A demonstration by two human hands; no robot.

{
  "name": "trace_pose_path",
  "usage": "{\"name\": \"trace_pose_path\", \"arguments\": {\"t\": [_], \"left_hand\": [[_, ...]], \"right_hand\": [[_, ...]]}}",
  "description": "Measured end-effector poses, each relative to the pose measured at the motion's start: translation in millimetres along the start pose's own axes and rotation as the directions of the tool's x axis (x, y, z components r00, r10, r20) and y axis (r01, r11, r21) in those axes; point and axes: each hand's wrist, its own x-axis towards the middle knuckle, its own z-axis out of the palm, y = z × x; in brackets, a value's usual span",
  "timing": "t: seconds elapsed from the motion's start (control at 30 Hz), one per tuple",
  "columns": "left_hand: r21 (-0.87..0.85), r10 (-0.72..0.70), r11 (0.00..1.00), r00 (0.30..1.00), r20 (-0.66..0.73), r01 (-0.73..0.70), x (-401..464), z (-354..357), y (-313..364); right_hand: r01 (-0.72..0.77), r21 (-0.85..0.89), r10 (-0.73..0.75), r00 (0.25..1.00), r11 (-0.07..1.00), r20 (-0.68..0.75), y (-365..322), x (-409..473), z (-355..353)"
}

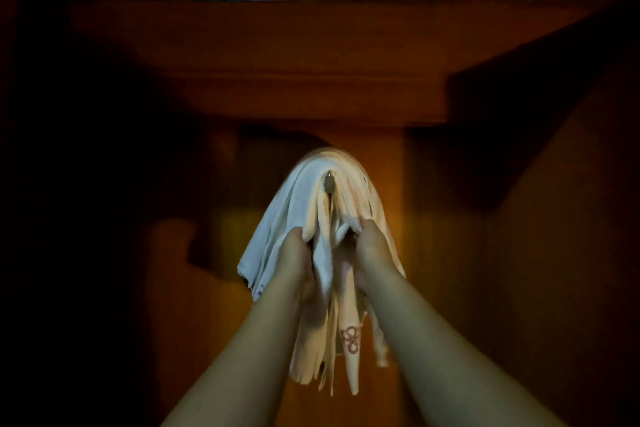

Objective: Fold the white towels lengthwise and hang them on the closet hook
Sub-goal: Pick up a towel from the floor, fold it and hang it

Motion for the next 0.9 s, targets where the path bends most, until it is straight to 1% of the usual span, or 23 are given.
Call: {"name": "trace_pose_path", "arguments": {"t": [0.1, 0.17, 0.27, 0.33, 0.4, 0.43, 0.5, 0.57, 0.6, 0.63, 0.7, 0.73, 0.83, 0.9], "left_hand": [[-0.058, -0.036, 0.998, 0.994, -0.102, 0.031, -0.9, 4.1, -4.2], [-0.074, -0.109, 0.992, 0.983, -0.149, 0.099, -3.0, -4.9, -8.4], [-0.039, -0.243, 0.970, 0.939, -0.244, 0.241, -8.8, -29.2, -22.9], [-0.008, -0.305, 0.949, 0.909, -0.285, 0.316, -13.3, -43.9, -35.7], [0.022, -0.367, 0.921, 0.888, -0.277, 0.388, -18.6, -53.8, -46.3], [0.053, -0.396, 0.904, 0.878, -0.270, 0.424, -21.5, -56.9, -49.5], [0.148, -0.410, 0.877, 0.873, -0.265, 0.457, -30.8, -59.4, -53.0], [0.256, -0.364, 0.862, 0.886, -0.288, 0.438, -43.6, -60.3, -52.3], [0.307, -0.322, 0.857, 0.896, -0.306, 0.413, -52.3, -61.6, -50.9], [0.331, -0.288, 0.856, 0.899, -0.331, 0.396, -59.4, -66.3, -48.8], [0.367, -0.228, 0.855, 0.901, -0.369, 0.367, -66.1, -81.2, -45.5], [0.385, -0.209, 0.856, 0.912, -0.352, 0.344, -70.5, -88.3, -44.2], [0.421, -0.183, 0.861, 0.947, -0.264, 0.284, -94.3, -96.3, -38.3], [0.473, -0.172, 0.841, 0.959, -0.223, 0.261, -117.6, -97.0, -33.2]], "right_hand": [[-0.125, 0.188, 0.124, 0.992, 0.974, 0.020, 6.2, -2.8, 1.6], [-0.163, 0.248, 0.181, 0.982, 0.955, -0.053, 11.3, -4.3, -9.0], [-0.237, 0.215, 0.280, 0.939, 0.948, -0.199, 35.7, -0.9, -38.2], [-0.293, 0.165, 0.326, 0.918, 0.942, -0.226, 55.5, -3.2, -55.5], [-0.368, 0.068, 0.374, 0.907, 0.927, -0.195, 76.2, -5.6, -67.0], [-0.423, -0.031, 0.413, 0.897, 0.906, -0.158, 83.9, -9.3, -70.1], [-0.472, -0.294, 0.464, 0.880, 0.831, -0.100, 92.9, -18.5, -77.9], [-0.455, -0.533, 0.478, 0.872, 0.713, -0.104, 96.1, -27.4, -87.6], [-0.430, -0.630, 0.454, 0.881, 0.647, -0.135, 96.9, -31.4, -92.8], [-0.397, -0.716, 0.394, 0.901, 0.574, -0.183, 95.8, -37.2, -97.5], [-0.317, -0.848, 0.235, 0.943, 0.425, -0.235, 88.1, -52.9, -102.8], [-0.285, -0.878, 0.184, 0.956, 0.386, -0.230, 84.5, -60.1, -104.5], [-0.218, -0.918, 0.116, 0.975, 0.331, -0.190, 70.2, -86.6, -106.3], [-0.188, -0.952, 0.065, 0.982, 0.241, -0.178, 60.6, -110.9, -103.9]]}}
